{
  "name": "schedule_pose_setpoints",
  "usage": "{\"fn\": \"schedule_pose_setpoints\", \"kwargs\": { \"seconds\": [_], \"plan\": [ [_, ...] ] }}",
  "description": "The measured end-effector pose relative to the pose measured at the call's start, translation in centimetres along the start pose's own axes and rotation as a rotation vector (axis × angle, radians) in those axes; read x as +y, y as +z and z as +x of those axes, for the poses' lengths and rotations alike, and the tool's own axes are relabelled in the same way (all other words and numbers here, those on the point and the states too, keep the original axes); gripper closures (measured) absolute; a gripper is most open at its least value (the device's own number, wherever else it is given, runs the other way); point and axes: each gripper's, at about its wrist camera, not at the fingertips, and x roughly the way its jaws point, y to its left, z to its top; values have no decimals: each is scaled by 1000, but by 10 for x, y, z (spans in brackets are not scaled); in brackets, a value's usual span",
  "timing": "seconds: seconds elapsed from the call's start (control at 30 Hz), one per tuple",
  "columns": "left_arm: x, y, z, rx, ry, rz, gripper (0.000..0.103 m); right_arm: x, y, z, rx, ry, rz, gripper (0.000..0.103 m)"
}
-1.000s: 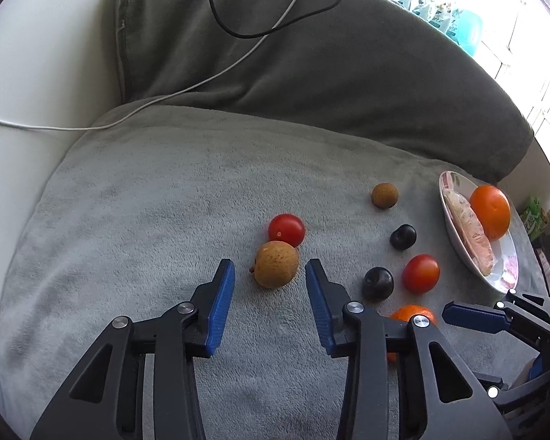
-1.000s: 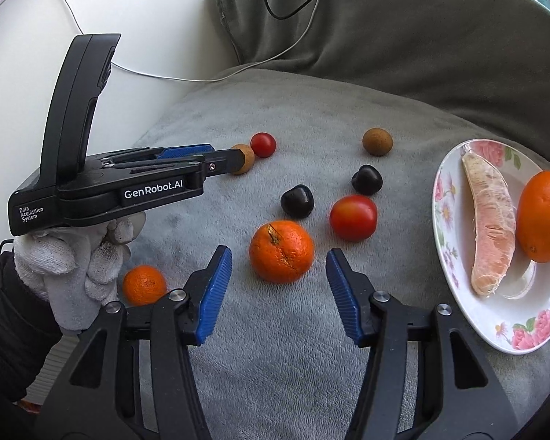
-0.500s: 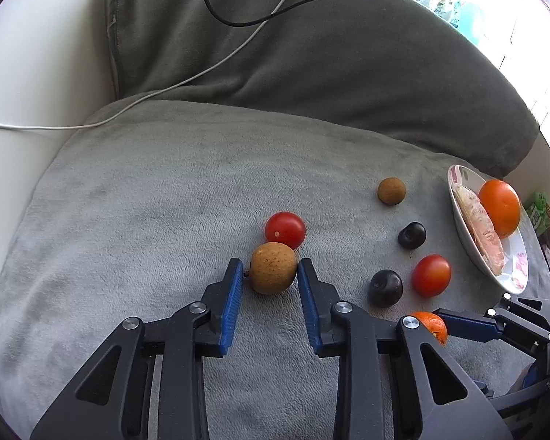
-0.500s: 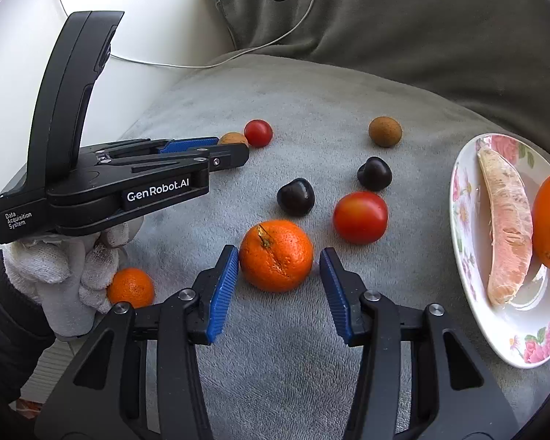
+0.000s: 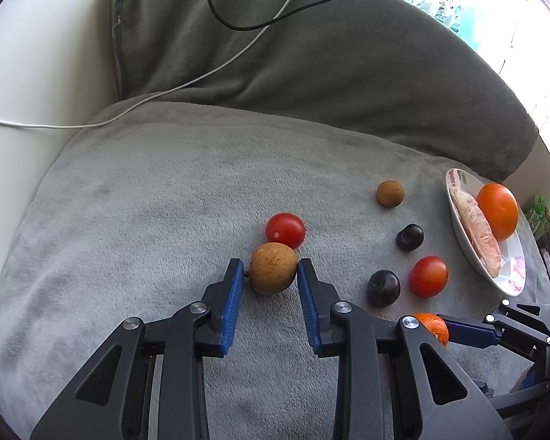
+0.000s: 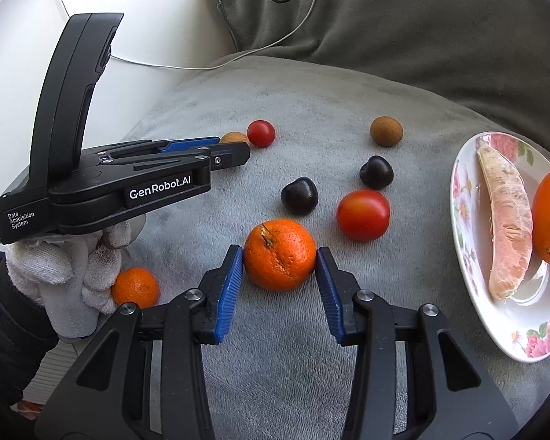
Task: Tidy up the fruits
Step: 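Close the left gripper on the brown round fruit while the right gripper closes on the mandarin, then carry the brown fruit with the left gripper while the right gripper carries the mandarin to the plate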
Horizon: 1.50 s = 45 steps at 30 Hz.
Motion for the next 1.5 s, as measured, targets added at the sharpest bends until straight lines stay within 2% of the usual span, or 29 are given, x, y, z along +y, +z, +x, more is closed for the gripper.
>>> {"fn": "schedule_pose_setpoints", "kwargs": {
  "seconds": [0.37, 0.6, 0.93, 1.5],
  "plan": [
    [-7, -1, -20, -32, -16, -1, 75, -9, -4, -34, -68, -9, 31, 61],
    [-23, 3, -34, -57, -56, 12, 75, -19, -12, -63, -115, -32, 51, 61],
    [-57, 13, -45, -87, -117, 58, 74, -51, -25, -99, -166, -91, 122, 61],
    [-139, 29, -21, -73, -223, 127, 75, -112, -49, -126, -202, -175, 229, 61]
  ]
}}
